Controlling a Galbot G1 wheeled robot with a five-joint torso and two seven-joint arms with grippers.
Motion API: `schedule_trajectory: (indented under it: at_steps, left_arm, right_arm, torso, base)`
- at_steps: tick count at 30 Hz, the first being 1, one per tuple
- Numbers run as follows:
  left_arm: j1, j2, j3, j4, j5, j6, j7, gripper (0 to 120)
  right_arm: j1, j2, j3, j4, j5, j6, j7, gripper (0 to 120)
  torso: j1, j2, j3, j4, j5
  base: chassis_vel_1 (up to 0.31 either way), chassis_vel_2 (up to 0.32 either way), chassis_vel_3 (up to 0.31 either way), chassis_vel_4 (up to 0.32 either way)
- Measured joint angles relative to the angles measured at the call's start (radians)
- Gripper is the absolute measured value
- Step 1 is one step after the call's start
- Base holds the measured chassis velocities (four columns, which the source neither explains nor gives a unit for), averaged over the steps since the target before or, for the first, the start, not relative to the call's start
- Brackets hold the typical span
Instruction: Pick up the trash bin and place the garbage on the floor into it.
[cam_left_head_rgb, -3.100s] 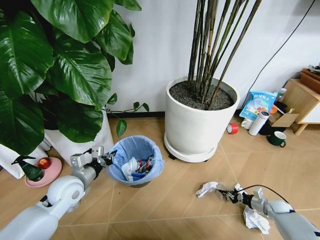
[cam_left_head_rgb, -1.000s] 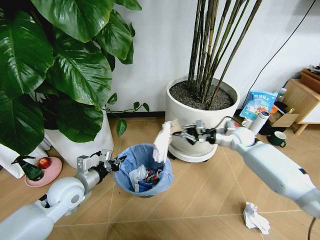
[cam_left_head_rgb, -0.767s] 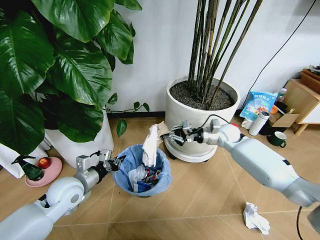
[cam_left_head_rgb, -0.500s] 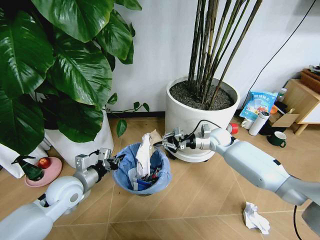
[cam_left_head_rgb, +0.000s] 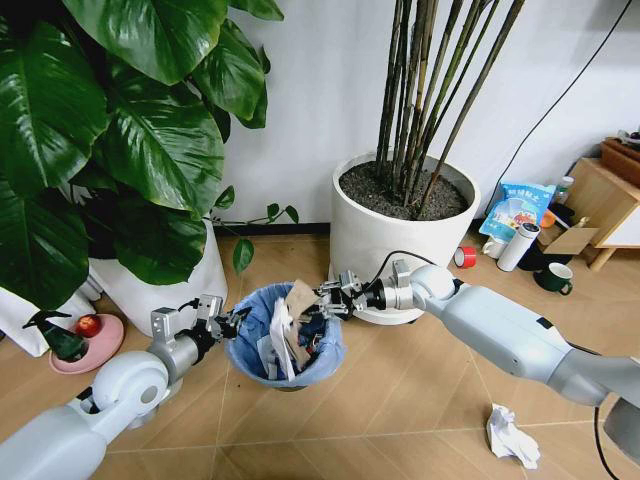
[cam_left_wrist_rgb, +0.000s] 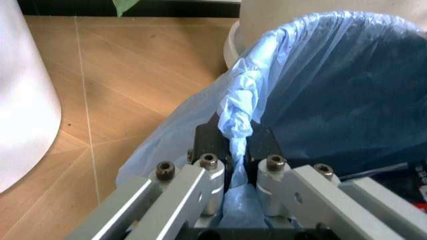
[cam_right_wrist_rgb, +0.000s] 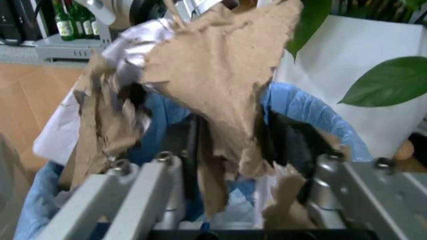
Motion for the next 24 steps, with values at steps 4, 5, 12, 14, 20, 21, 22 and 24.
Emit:
schedule_trajectory:
  at_steps: [4,5,12,14,20,21,22,24]
  left_arm:
    - [0.001,0.000,-0.002,0.000,0.000,0.000,-0.001,1]
    - [0.002,0.000,-0.003,-0.001,0.000,0.001,-0.001,1]
    - [0.003,-0.002,-0.009,-0.004,-0.002,0.002,-0.005,1]
    - [0.006,-0.002,-0.011,-0.005,-0.002,0.002,-0.006,1]
    - [0.008,-0.004,-0.013,-0.006,-0.001,0.003,-0.008,1]
    - [0.008,-0.006,-0.013,-0.006,-0.001,0.004,-0.010,1]
    - [0.007,-0.006,-0.012,-0.006,-0.001,0.004,-0.013,1]
    - [0.008,-0.006,-0.011,-0.006,-0.001,0.005,-0.014,1]
  right_arm:
    - [0.000,-0.002,-0.003,0.000,-0.003,-0.001,-0.001,52]
    - [0.002,-0.004,-0.004,0.001,-0.005,-0.002,-0.002,58]
    - [0.052,-0.027,-0.043,-0.032,-0.036,-0.008,-0.060,86]
    - [0.060,-0.035,-0.047,-0.032,-0.036,-0.008,-0.067,91]
    - [0.081,-0.064,-0.065,-0.019,-0.024,-0.007,-0.086,100]
    - [0.082,-0.068,-0.065,-0.012,-0.018,-0.006,-0.087,100]
    - [0.083,-0.072,-0.065,-0.005,-0.010,-0.005,-0.089,100]
    - [0.083,-0.076,-0.065,0.003,-0.004,-0.004,-0.090,100]
  torso:
    - [0.000,0.000,0.000,0.0000,0.0000]
    - [0.000,0.000,0.000,0.0000,0.0001]
    - [0.000,0.000,0.000,0.0000,0.0001]
    - [0.000,0.000,0.000,0.0000,0.0001]
    - [0.000,0.000,0.000,0.0000,0.0001]
    - [0.000,0.000,0.000,-0.0001,0.0000]
    - [0.000,0.000,0.000,0.0000,0.0001]
    - [0.000,0.000,0.000,0.0001,0.0001]
  base:
    - [0.000,0.000,0.000,0.000]
    - [0.000,0.000,0.000,0.000]
    - [0.000,0.000,0.000,0.000]
    - [0.000,0.000,0.000,0.000]
    - [0.000,0.000,0.000,0.000]
    - [0.000,0.000,0.000,0.000]
    - [0.000,0.000,0.000,0.000]
    - [0.000,0.000,0.000,0.000]
